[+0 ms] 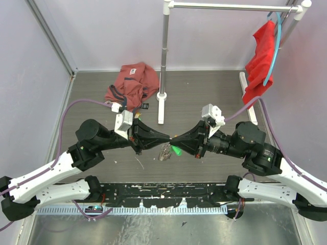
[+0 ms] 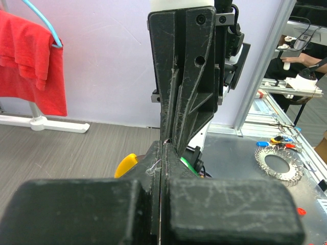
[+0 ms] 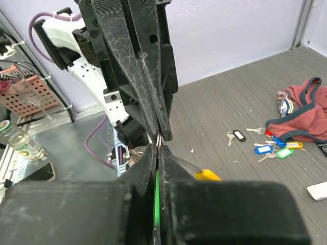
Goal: Put the keys on the keyring
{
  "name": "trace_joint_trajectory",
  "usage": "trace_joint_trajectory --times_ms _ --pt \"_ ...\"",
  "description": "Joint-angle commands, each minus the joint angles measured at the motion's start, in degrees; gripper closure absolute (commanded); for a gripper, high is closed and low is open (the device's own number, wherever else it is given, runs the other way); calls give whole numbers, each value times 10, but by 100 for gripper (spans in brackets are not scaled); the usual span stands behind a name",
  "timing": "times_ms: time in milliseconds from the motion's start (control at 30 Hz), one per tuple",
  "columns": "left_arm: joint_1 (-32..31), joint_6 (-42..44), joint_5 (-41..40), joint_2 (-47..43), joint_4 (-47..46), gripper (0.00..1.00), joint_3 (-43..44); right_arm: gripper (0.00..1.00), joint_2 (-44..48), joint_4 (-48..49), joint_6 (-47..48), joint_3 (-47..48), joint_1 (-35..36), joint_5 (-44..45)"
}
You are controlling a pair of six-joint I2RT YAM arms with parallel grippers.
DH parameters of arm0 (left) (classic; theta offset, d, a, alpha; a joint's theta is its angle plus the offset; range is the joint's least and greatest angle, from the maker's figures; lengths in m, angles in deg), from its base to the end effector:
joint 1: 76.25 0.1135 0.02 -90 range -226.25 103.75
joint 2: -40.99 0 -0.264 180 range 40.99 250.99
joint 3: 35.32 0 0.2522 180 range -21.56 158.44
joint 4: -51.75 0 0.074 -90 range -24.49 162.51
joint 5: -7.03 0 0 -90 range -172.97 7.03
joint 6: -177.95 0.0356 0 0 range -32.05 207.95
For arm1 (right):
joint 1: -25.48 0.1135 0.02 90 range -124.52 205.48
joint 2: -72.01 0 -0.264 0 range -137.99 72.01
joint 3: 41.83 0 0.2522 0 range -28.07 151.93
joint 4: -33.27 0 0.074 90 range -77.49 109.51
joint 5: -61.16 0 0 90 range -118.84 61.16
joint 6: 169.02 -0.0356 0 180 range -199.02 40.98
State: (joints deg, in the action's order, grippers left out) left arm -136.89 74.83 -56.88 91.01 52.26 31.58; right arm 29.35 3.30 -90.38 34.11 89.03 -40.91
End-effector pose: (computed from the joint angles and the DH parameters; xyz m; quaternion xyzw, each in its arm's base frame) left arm 0.0812 -0.1762 0.4189 0.4006 0.4615 -0.5762 0.5427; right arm 0.0581 0.1334 0.4371 -0.3689 0.5794 0.4971 0.5302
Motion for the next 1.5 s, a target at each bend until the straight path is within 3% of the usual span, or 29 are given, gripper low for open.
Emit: trace_joint_trajectory --times_ms 0,167,433,667,967,1467 --pt "-2 -2 0 -8 -33 100 2 99 -1 29 1 14 2 -8" --pt "-2 1 3 -9 -14 100 7 99 -10 -34 32 55 1 -5" --pt "-2 87 17 -7 146 68 76 99 -87 -262 119 208 2 -17" --pt "-2 170 24 25 283 63 139 99 -180 -411 165 310 2 -50" --pt "-2 216 50 56 355 61 169 99 -223 -470 189 365 2 -39" --pt "-2 211 79 83 352 58 181 99 -222 -455 194 354 2 -43"
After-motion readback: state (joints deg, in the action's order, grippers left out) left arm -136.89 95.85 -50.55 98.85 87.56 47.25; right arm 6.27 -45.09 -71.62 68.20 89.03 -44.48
